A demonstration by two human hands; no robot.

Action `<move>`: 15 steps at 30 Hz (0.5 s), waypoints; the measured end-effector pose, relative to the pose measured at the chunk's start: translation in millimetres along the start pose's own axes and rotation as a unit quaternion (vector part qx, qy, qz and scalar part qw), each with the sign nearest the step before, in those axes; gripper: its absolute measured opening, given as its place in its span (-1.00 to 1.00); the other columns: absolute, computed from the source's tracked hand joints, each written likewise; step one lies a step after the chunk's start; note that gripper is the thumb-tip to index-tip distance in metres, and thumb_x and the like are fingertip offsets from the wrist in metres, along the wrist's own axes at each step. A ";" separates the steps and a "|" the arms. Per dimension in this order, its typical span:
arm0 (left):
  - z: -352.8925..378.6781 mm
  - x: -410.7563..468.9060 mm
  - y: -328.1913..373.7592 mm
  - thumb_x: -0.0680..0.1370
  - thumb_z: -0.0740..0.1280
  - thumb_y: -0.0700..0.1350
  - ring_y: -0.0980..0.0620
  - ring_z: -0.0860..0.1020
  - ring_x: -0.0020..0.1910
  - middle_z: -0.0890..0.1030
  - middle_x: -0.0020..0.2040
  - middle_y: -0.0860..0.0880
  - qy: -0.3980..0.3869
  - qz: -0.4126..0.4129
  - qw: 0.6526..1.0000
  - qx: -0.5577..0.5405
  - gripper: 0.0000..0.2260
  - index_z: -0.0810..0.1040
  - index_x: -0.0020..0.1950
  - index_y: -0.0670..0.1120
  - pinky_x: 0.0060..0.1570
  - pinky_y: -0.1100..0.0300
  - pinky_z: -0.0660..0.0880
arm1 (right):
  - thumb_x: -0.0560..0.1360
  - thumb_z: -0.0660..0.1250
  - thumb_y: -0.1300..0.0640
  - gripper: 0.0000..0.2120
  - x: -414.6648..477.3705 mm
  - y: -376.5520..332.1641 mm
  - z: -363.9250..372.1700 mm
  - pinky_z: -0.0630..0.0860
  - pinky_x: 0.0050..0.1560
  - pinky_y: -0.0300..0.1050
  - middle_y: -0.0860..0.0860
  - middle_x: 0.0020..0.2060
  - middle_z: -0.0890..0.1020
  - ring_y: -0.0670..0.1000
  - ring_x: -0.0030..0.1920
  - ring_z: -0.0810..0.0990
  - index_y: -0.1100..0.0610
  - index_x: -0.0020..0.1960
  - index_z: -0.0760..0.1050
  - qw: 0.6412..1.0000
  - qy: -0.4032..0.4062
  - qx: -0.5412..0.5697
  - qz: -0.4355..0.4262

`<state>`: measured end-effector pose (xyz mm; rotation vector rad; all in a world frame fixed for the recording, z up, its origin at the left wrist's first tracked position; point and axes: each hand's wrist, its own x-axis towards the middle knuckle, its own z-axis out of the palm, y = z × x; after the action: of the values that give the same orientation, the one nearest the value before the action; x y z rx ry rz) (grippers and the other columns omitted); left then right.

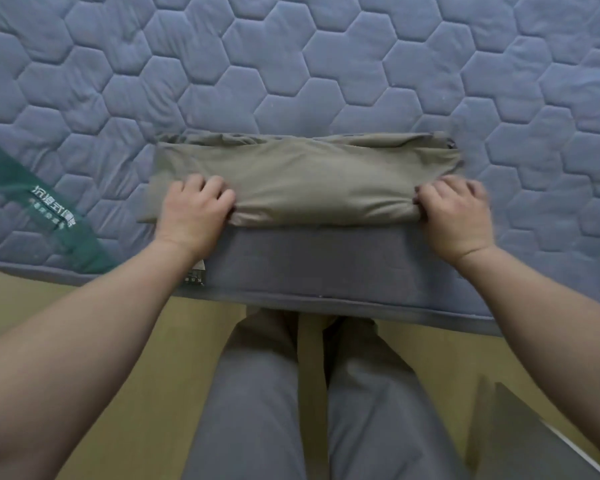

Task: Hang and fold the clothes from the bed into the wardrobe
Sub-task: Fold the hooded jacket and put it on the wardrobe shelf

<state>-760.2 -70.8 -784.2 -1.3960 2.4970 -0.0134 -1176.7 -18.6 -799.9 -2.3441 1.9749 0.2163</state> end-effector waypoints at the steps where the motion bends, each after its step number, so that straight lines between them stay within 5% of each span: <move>1: 7.2 -2.3 12.3 0.56 0.28 -0.18 -0.22 0.49 0.04 0.47 0.19 -0.15 -0.105 -0.040 0.994 -0.014 -0.87 0.50 0.10 -0.08 -0.08 -0.04 0.44 | 0.41 0.46 0.17 -0.75 -8.5 -5.7 14.2 0.40 0.13 0.13 0.14 0.12 0.63 0.22 0.18 0.55 0.12 0.08 0.55 0.996 -0.085 0.018 -0.003; 4: 5.3 1.3 45.2 0.55 0.26 -0.16 -0.24 0.43 0.24 0.35 0.34 -0.16 -0.245 -0.144 0.959 -0.016 -0.71 0.44 0.28 -0.09 0.13 -0.07 0.40 | 0.43 0.38 0.07 -0.58 -16.6 -20.0 23.3 0.32 0.29 0.21 0.11 0.34 0.50 0.21 0.35 0.42 0.08 0.29 0.54 0.971 -0.211 0.092 0.072; 7: -15.6 20.0 72.9 0.55 0.24 -0.12 -0.24 0.47 0.24 0.45 0.26 -0.16 -0.233 -0.217 0.948 -0.024 -0.70 0.44 0.28 -0.09 0.20 -0.09 0.35 | 0.41 0.22 -0.01 -0.59 -8.7 -21.9 16.2 0.36 0.29 0.17 0.11 0.29 0.55 0.19 0.34 0.46 0.09 0.16 0.64 0.945 -0.091 0.239 0.202; 10: -27.1 36.0 99.2 0.53 0.27 -0.09 -0.23 0.49 0.23 0.45 0.32 -0.17 -0.113 -0.191 0.971 -0.091 -0.64 0.40 0.32 -0.09 0.15 -0.08 0.39 | 0.44 0.31 -0.07 -0.60 3.2 -9.5 13.1 0.38 0.32 0.10 0.16 0.27 0.49 0.19 0.31 0.46 0.10 0.21 0.56 0.898 -0.020 0.297 0.324; 12: -23.6 44.4 117.3 0.58 0.25 0.00 -0.24 0.42 0.36 0.35 0.49 -0.20 -0.046 -0.150 0.977 -0.141 -0.54 0.34 0.45 -0.13 0.22 -0.11 0.40 | 0.45 0.43 -0.15 -0.44 14.3 2.6 17.3 0.36 0.38 0.02 0.17 0.31 0.44 0.16 0.33 0.45 0.13 0.33 0.42 0.850 -0.040 0.335 0.405; 15: -8.9 58.3 137.3 0.63 0.19 0.12 -0.26 0.20 0.55 0.11 0.63 -0.21 -0.045 -0.193 0.962 -0.188 -0.43 0.23 0.54 -0.17 0.39 -0.19 0.33 | 0.29 0.58 -0.24 -0.16 31.0 19.3 26.2 0.49 0.34 -0.03 0.10 0.27 0.54 0.05 0.24 0.58 0.16 0.36 0.33 0.724 -0.055 0.475 0.497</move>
<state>-905.7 -47.6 -809.1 -1.9679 2.1887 0.4566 -1192.3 -48.5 -829.8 -0.5409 2.2273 -0.4973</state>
